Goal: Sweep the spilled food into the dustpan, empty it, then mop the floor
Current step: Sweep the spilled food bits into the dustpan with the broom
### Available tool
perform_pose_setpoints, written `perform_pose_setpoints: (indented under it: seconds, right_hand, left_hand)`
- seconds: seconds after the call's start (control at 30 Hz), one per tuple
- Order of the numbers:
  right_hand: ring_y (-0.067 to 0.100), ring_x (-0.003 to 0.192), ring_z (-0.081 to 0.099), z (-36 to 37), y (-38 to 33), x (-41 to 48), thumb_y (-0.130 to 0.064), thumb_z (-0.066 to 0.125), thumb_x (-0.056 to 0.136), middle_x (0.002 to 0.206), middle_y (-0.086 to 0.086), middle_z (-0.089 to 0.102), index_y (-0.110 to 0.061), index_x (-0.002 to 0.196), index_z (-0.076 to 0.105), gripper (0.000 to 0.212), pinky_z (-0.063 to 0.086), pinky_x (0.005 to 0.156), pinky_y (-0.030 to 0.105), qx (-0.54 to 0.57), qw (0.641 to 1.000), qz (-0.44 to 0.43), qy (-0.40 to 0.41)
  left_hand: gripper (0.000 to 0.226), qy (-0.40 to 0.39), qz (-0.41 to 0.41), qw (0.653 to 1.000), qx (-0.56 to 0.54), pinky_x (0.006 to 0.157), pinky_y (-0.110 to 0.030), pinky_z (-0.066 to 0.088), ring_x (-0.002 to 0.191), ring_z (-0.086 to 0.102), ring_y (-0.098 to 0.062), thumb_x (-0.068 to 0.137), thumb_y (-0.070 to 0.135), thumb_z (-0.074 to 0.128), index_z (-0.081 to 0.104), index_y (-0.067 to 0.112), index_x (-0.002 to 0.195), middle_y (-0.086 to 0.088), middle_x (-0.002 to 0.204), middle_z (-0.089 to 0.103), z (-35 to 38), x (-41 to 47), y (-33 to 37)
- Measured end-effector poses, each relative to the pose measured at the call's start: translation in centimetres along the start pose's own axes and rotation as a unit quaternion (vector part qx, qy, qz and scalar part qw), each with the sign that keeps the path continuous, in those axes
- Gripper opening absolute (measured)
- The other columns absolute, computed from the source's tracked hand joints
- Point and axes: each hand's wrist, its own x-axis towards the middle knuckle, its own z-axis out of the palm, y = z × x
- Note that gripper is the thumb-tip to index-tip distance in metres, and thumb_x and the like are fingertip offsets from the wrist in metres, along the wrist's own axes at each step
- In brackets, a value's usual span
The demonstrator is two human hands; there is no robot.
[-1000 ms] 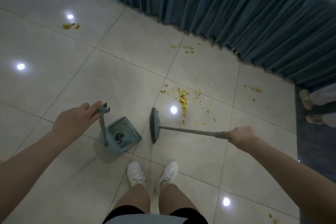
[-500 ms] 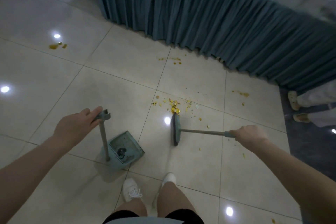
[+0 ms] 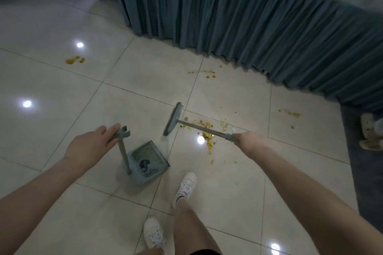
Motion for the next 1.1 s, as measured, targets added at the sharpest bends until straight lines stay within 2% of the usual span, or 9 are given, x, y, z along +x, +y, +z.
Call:
perform_pose_setpoints:
  seconds: [0.03, 0.1, 0.2, 0.27, 0.43, 0.63, 0.77, 0.97, 1.1]
  right_hand:
    - [0.028, 0.103, 0.064, -0.5, -0.7, 1.8, -0.034, 0.041, 0.102, 0.114, 0.006, 0.066, -0.034, 0.127, 0.054, 0.028, 0.045, 0.074, 0.031, -0.007, 1.000, -0.008, -0.003]
    - [0.026, 0.104, 0.064, -1.0, -1.6, 5.3, -0.023, 0.043, 0.101, 0.116, 0.004, 0.065, -0.034, 0.130, 0.054, 0.033, 0.046, 0.075, 0.031, -0.025, 1.000, -0.018, -0.004]
    - [0.023, 0.102, 0.065, -0.5, -1.4, 9.7, -0.016, 0.042, 0.098, 0.105, 0.000, 0.066, -0.030, 0.127, 0.056, 0.035, 0.044, 0.070, 0.030, -0.040, 0.999, -0.017, -0.017]
    - [0.021, 0.099, 0.065, 0.1, -0.2, 11.1, -0.015, 0.042, 0.098, 0.098, 0.000, 0.063, -0.029, 0.127, 0.055, 0.035, 0.044, 0.067, 0.029, -0.040, 0.998, -0.011, -0.036]
    - [0.021, 0.092, 0.065, 2.0, 6.0, 10.2, -0.018, 0.042, 0.100, 0.098, 0.000, 0.062, -0.035, 0.128, 0.051, 0.034, 0.042, 0.064, 0.029, -0.006, 0.998, 0.035, -0.051]
    - [0.019, 0.087, 0.062, 5.8, 15.9, 5.6, -0.031, 0.042, 0.099, 0.098, -0.002, 0.061, -0.037, 0.122, 0.053, 0.027, 0.043, 0.069, 0.028, 0.037, 0.987, 0.115, -0.108]
    - [0.016, 0.075, 0.056, 7.8, 20.3, 0.6, -0.034, 0.042, 0.099, 0.087, -0.006, 0.053, -0.036, 0.121, 0.053, 0.025, 0.045, 0.062, 0.026, 0.044, 0.980, 0.154, -0.115]
    - [0.010, 0.077, 0.063, 8.0, 22.4, -3.1, -0.040, 0.043, 0.098, 0.091, -0.007, 0.063, -0.035, 0.116, 0.057, 0.024, 0.055, 0.070, 0.026, 0.071, 0.970, 0.195, -0.127]
    - [0.009, 0.073, 0.062, 6.4, 21.4, -3.3, -0.049, 0.043, 0.097, 0.086, -0.010, 0.063, -0.039, 0.112, 0.061, 0.026, 0.057, 0.068, 0.027, 0.126, 0.961, 0.229, -0.093]
  left_hand:
    - [0.044, -0.003, -0.003, 1.000, 0.001, 0.035, -0.023, 0.031, 0.037, 0.051, -0.029, 0.086, 0.032, 0.068, 0.050, 0.016, 0.123, -0.009, 0.069, 0.054, -0.1, 0.9, 0.0]
    - [0.041, -0.003, 0.005, 1.000, 0.012, 0.036, -0.026, 0.036, 0.040, 0.054, -0.030, 0.091, 0.041, 0.052, 0.053, 0.015, 0.122, -0.010, 0.071, 0.056, -0.7, 3.0, 0.2]
    - [0.047, 0.000, 0.019, 0.999, 0.031, 0.036, -0.028, 0.037, 0.041, 0.056, -0.031, 0.090, 0.049, 0.033, 0.051, 0.018, 0.121, -0.010, 0.072, 0.057, -1.5, 7.3, 0.9]
    - [0.046, 0.002, 0.029, 0.999, 0.036, 0.036, -0.029, 0.037, 0.042, 0.057, -0.032, 0.090, 0.048, 0.034, 0.051, 0.018, 0.121, -0.010, 0.072, 0.057, -1.9, 10.3, 1.9]
    - [0.044, 0.008, 0.077, 0.997, 0.021, 0.036, -0.028, 0.039, 0.041, 0.054, -0.029, 0.089, 0.049, 0.032, 0.048, 0.021, 0.119, -0.007, 0.070, 0.055, -3.0, 16.6, 4.4]
    - [0.043, 0.027, 0.126, 0.991, 0.023, 0.036, -0.030, 0.040, 0.041, 0.056, -0.032, 0.088, 0.047, 0.035, 0.049, 0.020, 0.119, -0.010, 0.070, 0.056, -3.8, 22.7, 7.0]
    - [0.043, 0.034, 0.160, 0.986, 0.013, 0.035, -0.033, 0.039, 0.041, 0.056, -0.034, 0.088, 0.047, 0.036, 0.050, 0.019, 0.117, -0.012, 0.069, 0.054, -4.5, 26.1, 9.0]
    - [0.051, 0.026, 0.225, 0.974, 0.006, 0.036, -0.032, 0.036, 0.041, 0.056, -0.035, 0.089, 0.058, 0.028, 0.048, 0.021, 0.117, -0.013, 0.071, 0.055, -4.6, 31.1, 11.2]
    - [0.038, 0.028, 0.251, 0.968, 0.004, 0.038, -0.032, 0.042, 0.045, 0.058, -0.033, 0.089, 0.051, 0.047, 0.049, 0.026, 0.118, -0.009, 0.071, 0.058, -4.4, 34.8, 12.0]
